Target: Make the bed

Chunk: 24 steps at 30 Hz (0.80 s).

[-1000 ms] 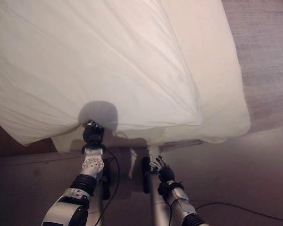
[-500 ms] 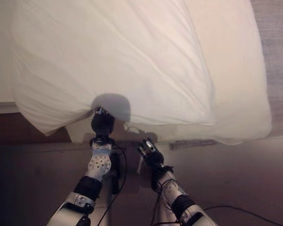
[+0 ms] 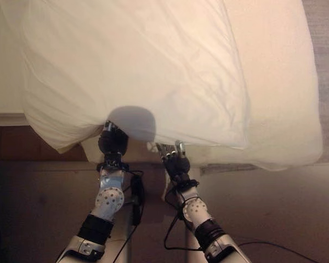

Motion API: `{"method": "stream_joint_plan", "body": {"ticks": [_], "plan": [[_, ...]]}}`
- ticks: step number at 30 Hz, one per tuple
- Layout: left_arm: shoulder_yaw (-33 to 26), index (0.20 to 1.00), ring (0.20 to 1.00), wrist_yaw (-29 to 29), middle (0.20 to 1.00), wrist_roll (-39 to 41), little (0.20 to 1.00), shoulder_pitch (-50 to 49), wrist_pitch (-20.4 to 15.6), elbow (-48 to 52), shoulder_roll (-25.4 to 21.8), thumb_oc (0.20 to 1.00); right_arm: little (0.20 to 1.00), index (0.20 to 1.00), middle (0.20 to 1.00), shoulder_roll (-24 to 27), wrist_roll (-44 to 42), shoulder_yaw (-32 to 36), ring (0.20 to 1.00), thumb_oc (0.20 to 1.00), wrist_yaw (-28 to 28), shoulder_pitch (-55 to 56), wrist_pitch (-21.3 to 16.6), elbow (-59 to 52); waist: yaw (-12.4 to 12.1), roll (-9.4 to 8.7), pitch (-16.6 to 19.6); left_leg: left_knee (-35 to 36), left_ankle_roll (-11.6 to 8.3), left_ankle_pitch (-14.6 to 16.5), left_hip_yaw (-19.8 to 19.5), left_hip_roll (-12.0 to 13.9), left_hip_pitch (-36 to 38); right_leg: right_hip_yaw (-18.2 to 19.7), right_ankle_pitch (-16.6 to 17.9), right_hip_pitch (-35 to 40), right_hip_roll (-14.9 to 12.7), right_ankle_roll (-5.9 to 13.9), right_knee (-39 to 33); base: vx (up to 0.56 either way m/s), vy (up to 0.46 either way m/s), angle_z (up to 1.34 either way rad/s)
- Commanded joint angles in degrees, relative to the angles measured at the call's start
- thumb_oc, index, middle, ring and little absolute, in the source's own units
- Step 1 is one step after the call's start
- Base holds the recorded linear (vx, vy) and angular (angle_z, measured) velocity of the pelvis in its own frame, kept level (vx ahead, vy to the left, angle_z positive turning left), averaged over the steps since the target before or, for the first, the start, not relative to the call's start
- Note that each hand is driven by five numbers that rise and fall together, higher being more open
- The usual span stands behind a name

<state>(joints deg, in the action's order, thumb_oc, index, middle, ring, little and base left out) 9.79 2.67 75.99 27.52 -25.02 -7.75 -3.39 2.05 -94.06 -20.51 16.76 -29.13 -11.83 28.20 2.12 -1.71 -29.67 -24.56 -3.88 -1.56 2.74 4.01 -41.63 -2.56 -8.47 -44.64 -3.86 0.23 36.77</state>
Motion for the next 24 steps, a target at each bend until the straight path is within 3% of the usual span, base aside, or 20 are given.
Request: {"method": "stream_joint_plan", "body": {"ticks": [1,15,22,24], "plan": [[0.5,0.2,0.2,0.5,0.2,-9.1,0.2,0.6,-4.3,10.8,0.0,0.2,1.0,1.0,1.0,-0.7,-2.6,4.6,1.0,1.0,2.5,0.1,-5.2,-8.7,-0.3,3.07,1.8,-5.3,2.08,6.4,1.4,-2.5,-1.9,-1.0,5.5,0.6,1.3,4.01,-9.5,0.0,0.0,0.0],[-5.4,0.2,0.2,5.6,0.2,-15.4,0.2,-3.0,-6.4,16.6,-2.8,0.2,1.0,1.0,1.0,2.4,-2.0,13.8,1.0,1.0,-0.7,0.7,-11.8,-14.4,-0.8,4.52,2.5,-3.0,2.13,5.0,0.7,-3.1,-2.0,-1.7,5.9,0.3,0.9,4.28,-10.4,0.0,-0.003,0.01],[-5.4,0.2,0.2,5.4,0.2,-15.7,0.2,-3.8,-5.2,18.1,-4.1,0.2,1.0,1.0,1.0,3.9,-1.1,16.4,1.0,1.0,-6.2,-1.3,-13.7,-11.5,-1.3,4.94,2.5,-3.6,2.33,5.7,0.7,-3.2,-2.0,-1.6,5.2,0.1,0.7,4.35,-9.6,0.0,0.004,0.03],[-5.4,0.2,0.2,5.9,0.2,-15.4,0.2,-3.7,-4.6,18.0,-4.5,0.2,1.0,1.0,1.0,4.5,-0.2,17.4,1.0,1.0,-10.8,-2.3,-14.7,-9.6,-1.4,4.94,2.6,-3.6,2.4,5.9,0.9,-3.2,-1.8,-1.4,5.2,0.1,0.6,4.42,-9.6,0.02,0.005,0.0]]}}
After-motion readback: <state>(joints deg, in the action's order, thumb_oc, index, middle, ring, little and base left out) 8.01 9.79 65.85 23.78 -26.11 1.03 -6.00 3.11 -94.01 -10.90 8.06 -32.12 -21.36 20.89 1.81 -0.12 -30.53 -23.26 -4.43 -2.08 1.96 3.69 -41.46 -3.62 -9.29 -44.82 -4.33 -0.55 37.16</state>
